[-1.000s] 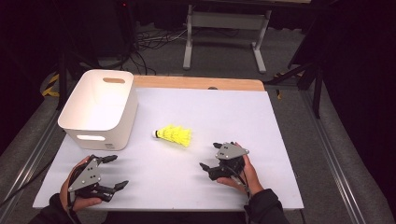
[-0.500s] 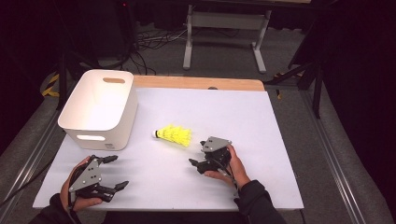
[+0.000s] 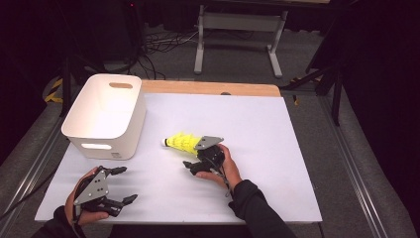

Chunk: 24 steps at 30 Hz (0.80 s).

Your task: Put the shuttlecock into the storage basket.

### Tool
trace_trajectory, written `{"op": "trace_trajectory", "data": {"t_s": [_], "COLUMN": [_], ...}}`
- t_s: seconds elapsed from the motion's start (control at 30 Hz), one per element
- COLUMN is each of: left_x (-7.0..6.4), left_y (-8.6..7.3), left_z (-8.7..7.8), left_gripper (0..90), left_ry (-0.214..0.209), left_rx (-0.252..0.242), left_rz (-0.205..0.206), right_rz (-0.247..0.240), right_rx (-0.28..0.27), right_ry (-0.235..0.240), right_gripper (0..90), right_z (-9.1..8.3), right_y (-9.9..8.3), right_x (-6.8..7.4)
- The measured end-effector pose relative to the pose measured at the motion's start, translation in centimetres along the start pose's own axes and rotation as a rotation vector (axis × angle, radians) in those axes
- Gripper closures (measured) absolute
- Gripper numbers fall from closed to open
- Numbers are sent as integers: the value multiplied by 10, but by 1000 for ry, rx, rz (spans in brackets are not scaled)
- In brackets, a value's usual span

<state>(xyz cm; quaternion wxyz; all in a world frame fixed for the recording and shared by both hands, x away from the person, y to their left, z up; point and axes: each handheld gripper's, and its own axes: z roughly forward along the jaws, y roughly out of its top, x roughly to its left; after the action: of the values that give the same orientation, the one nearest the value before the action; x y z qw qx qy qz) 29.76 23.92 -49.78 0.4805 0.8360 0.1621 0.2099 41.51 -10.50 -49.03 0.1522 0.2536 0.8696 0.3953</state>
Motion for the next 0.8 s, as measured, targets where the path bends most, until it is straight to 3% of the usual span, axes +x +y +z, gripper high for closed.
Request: {"op": "trace_trajectory", "data": {"t_s": [0.2, 0.33, 0.5, 0.6, 0.63, 0.67, 0.7, 0.8], "left_x": [-1, -3, -6, -7, -7, -6, -6, -6], "left_y": [0, 1, 1, 2, 2, 1, 1, 1], "left_z": [0, 3, 5, 6, 6, 6, 6, 6], "left_gripper": [107, 107, 107, 107, 107, 107, 107, 107], "left_ry": [-9, -24, -37, -39, -39, -40, -42, -42], "left_rx": [0, 4, 11, 16, 16, 14, 14, 13], "left_rz": [5, 9, 20, 23, 23, 21, 16, 15], "right_rz": [24, 22, 66, 124, 124, 128, 134, 129], "right_rx": [-3, 14, 4, 1, 1, 15, 9, 6], "right_ry": [6, -27, -68, -108, -108, -145, -150, -154], "right_gripper": [313, 356, 432, 584, 584, 689, 748, 833], "right_z": [11, 17, 26, 32, 32, 37, 38, 43], "right_y": [12, 19, 27, 33, 33, 37, 38, 42], "right_x": [3, 6, 3, -3, -3, -7, -9, -12]}}
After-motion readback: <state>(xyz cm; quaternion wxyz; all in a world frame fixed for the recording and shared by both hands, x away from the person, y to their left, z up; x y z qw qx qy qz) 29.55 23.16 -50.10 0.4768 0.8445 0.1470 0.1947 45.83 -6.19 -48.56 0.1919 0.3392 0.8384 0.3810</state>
